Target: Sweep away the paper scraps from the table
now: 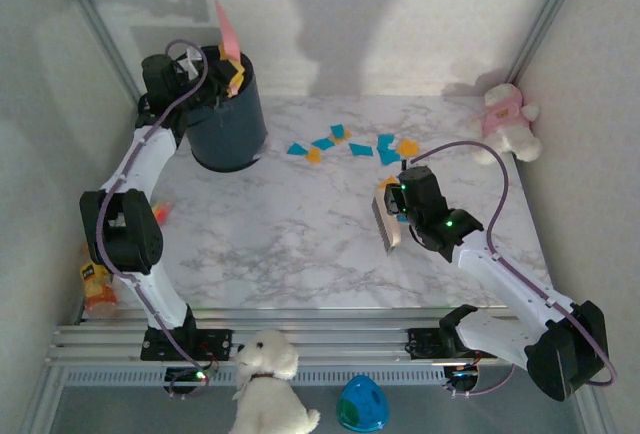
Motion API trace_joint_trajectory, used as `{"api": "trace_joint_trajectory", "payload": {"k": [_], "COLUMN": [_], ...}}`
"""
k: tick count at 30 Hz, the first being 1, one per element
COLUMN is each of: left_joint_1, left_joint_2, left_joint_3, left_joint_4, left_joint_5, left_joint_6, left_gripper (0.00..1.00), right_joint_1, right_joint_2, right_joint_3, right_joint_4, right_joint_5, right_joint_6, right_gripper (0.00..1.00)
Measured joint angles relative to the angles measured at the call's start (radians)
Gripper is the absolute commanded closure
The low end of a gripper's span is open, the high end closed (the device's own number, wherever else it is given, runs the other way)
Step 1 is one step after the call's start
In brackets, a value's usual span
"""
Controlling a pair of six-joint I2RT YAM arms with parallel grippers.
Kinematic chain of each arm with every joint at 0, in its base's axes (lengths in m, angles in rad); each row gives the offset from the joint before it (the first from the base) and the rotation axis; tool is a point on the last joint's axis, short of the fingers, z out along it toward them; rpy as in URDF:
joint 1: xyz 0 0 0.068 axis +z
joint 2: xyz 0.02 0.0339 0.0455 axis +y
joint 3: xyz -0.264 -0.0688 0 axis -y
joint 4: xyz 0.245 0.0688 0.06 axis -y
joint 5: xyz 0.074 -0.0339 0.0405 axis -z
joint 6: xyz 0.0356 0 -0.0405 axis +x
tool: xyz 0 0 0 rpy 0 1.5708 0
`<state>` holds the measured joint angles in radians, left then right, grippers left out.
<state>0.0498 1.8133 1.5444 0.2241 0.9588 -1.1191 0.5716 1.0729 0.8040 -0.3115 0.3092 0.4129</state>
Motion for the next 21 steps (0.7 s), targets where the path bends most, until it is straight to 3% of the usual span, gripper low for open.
{"api": "trace_joint_trajectory", "payload": {"k": [21], "left_joint_1": [0.018], "left_joint_2": [0.000], "left_joint_3": [-0.171], "left_joint_4": [0.448], "left_joint_5": [0.014], "left_joint_6": [-0.439], "left_gripper": [1.00], "right_joint_1": [0.000], "right_joint_2": [0.002], "right_joint_3": [0.000], "right_joint_4": [0.000], "right_joint_5": [0.000], "right_joint_6": [0.001], "right_gripper": [1.00]}}
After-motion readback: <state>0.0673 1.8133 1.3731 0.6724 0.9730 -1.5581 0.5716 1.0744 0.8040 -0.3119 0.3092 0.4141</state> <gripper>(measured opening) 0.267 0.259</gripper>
